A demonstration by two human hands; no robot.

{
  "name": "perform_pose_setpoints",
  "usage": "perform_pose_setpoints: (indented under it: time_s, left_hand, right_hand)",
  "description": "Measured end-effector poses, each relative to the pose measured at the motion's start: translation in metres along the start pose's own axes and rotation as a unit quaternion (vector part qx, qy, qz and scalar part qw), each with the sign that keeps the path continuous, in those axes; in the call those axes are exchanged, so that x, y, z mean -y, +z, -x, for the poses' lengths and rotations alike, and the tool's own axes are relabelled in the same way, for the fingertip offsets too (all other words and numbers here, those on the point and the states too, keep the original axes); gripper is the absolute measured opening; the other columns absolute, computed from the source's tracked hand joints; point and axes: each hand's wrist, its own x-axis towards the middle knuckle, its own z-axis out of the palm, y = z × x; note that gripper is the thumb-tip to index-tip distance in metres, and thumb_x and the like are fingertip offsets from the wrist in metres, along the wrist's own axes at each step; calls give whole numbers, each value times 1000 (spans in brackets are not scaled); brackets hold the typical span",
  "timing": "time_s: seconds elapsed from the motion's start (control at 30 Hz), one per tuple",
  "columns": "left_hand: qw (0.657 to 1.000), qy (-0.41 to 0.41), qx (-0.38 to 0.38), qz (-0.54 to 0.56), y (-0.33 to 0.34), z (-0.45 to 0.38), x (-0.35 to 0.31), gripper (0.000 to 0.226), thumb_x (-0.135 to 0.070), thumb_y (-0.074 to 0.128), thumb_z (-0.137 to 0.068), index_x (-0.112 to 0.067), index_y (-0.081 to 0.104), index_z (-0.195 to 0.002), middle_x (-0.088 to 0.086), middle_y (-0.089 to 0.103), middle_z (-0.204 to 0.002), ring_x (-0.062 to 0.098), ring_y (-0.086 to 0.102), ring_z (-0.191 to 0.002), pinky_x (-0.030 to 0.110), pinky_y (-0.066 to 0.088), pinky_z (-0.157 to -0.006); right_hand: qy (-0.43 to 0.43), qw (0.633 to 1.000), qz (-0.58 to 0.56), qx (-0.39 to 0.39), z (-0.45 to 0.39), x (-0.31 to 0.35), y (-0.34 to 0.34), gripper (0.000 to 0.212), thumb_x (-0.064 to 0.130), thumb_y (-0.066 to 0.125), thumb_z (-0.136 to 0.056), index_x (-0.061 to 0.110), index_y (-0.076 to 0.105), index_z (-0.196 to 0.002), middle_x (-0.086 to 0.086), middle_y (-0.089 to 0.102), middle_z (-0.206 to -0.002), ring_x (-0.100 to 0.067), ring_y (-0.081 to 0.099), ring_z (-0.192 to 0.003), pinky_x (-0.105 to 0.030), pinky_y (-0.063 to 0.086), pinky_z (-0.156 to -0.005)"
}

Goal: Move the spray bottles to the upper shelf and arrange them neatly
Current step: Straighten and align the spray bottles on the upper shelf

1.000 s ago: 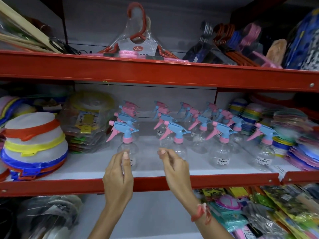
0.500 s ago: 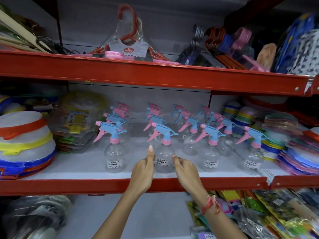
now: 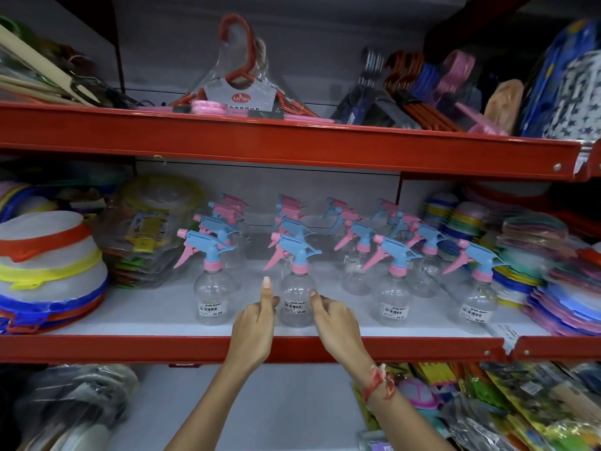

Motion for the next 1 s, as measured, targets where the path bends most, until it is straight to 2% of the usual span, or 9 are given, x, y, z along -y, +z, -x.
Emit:
perform_pose_setpoints:
  time_s: [0.1, 0.23, 0.3, 0.37, 0.5, 0.6, 0.7, 0.8, 1.0]
  left_hand:
    - [995, 44, -90, -3, 4, 9, -1, 91, -78, 8, -81, -20, 68, -118, 2, 69, -121, 19, 59, -117, 37, 41, -102]
    - [984, 87, -156, 25, 22, 21, -13, 66, -61, 17, -91, -25, 72, -98, -5, 73, -97, 4, 64, -96, 22, 44, -80]
    - [985, 96, -135, 41, 39, 21, -17, 59, -56, 22, -93, -25, 72, -91, -9, 74, -91, 0, 65, -87, 22, 48, -80]
    - [988, 99, -97, 63, 59, 18, -21, 53, -53, 27, -94, -24, 71, -90, -12, 74, -91, 0, 67, -85, 30, 52, -85]
    - [996, 65, 18, 64, 97, 11, -32, 52, -52, 25, -97, -23, 67, -102, -3, 71, -109, 8, 67, -98, 37, 49, -97]
    - [996, 33, 80, 26, 123, 4, -41, 56, -56, 19, -97, -23, 63, -106, 4, 67, -108, 22, 64, -108, 39, 45, -100]
    - [994, 20, 110, -14, 139, 3, -53, 63, -61, 13, -96, -20, 61, -101, 12, 63, -100, 30, 61, -111, 42, 43, -102]
    - [992, 2, 122, -28, 145, 3, -58, 73, -62, 11, -95, -15, 64, -114, 18, 66, -120, 29, 58, -116, 41, 40, -104]
    - [995, -2, 99, -20, 139, 0, -49, 80, -85, 3, -77, -23, 54, -85, 14, 70, -105, 29, 63, -108, 46, 43, -103]
  right_hand:
    - [-22, 999, -20, -37, 4, -5, -8, 40, 39, 37, -98, 12, 66, -100, -11, 65, -79, -29, 58, -85, -30, 38, -71]
    - [-40, 991, -51, -119, 10, -20, -39, 31, 34, 44, -97, 18, 66, -112, -6, 74, -95, -20, 66, -95, -29, 45, -81]
    - [-37, 986, -60, -151, 12, -32, -58, 29, 33, 45, -97, 18, 68, -107, -6, 74, -92, -20, 65, -91, -30, 46, -79]
    - [-26, 981, -68, -182, 14, -45, -77, 26, 31, 46, -97, 18, 68, -102, -5, 73, -90, -21, 64, -89, -31, 45, -76]
    - [-2, 972, -66, -224, 12, -67, -106, 20, 29, 46, -97, 18, 63, -95, -5, 68, -91, -22, 61, -86, -30, 38, -71]
    - [32, 980, -45, -191, 1, -80, -119, 27, 31, 42, -98, 13, 62, -104, -4, 62, -94, -21, 55, -87, -32, 39, -76]
    - [63, 990, -26, -120, -12, -88, -123, 35, 32, 37, -98, 15, 56, -74, -5, 60, -72, -29, 58, -83, -38, 43, -75]
    - [60, 994, -14, -86, -16, -87, -120, 42, 35, 34, -99, 18, 49, -64, -7, 59, -70, -30, 58, -80, -35, 38, -69]
    - [50, 996, -9, -72, -15, -78, -106, 44, 36, 34, -99, 17, 50, -63, -12, 62, -78, -35, 60, -88, -35, 38, -72]
